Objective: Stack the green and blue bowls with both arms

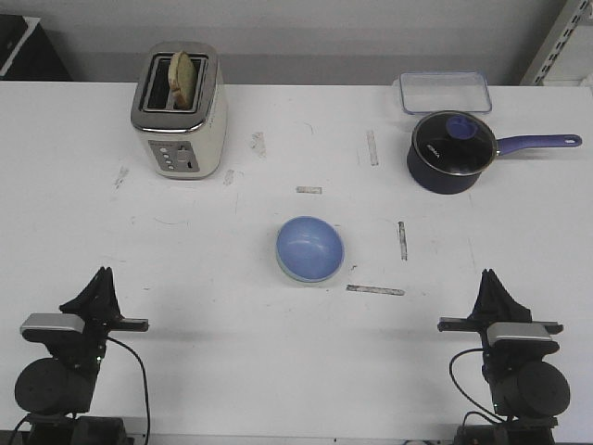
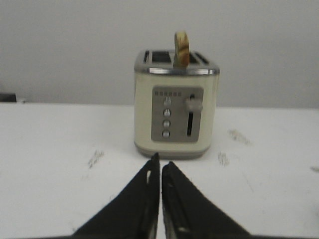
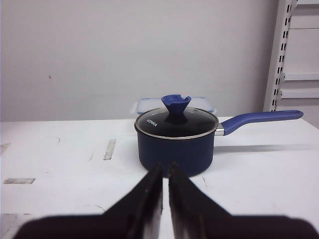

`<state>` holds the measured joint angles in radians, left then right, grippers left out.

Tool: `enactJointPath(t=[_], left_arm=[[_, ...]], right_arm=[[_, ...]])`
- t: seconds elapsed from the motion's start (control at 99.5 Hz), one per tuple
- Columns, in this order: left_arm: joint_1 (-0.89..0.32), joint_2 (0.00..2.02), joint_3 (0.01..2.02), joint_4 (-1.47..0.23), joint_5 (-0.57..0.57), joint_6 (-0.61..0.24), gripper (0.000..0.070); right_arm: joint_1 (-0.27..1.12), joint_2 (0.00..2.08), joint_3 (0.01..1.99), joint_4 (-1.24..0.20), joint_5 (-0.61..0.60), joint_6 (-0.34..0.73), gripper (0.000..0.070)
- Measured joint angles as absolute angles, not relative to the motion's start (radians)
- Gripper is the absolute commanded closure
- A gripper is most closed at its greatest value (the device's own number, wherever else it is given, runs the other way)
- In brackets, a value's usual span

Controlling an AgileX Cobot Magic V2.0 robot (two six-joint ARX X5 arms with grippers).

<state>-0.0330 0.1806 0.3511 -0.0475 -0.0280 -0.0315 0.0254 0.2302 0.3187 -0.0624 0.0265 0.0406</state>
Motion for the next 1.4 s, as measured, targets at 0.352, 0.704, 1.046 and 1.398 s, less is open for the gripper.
enactJointPath(t=[0.352, 0.704, 1.046, 1.398], left_arm=[[-0.049, 0.105, 0.218, -0.014, -0.028, -0.023, 0.0697], [-0.051, 0.006, 0.086, 0.043, -0.028, 0.009, 0.0697], [-0.051, 0.005, 0.034, 0.095, -0.028, 0.014, 0.0697], [-0.051, 0.005, 0.034, 0.094, -0.028, 0.014, 0.0697]], right_arm=[[0.025, 0.23, 0.319, -0.062, 0.027, 0.04, 0.0687], [0.025, 0.23, 0.319, -0.062, 0.027, 0.041, 0.0687], [0.025, 0.23, 0.319, -0.062, 0.027, 0.041, 0.0687], [0.025, 0.23, 0.319, -0.063, 0.027, 0.041, 0.0687]])
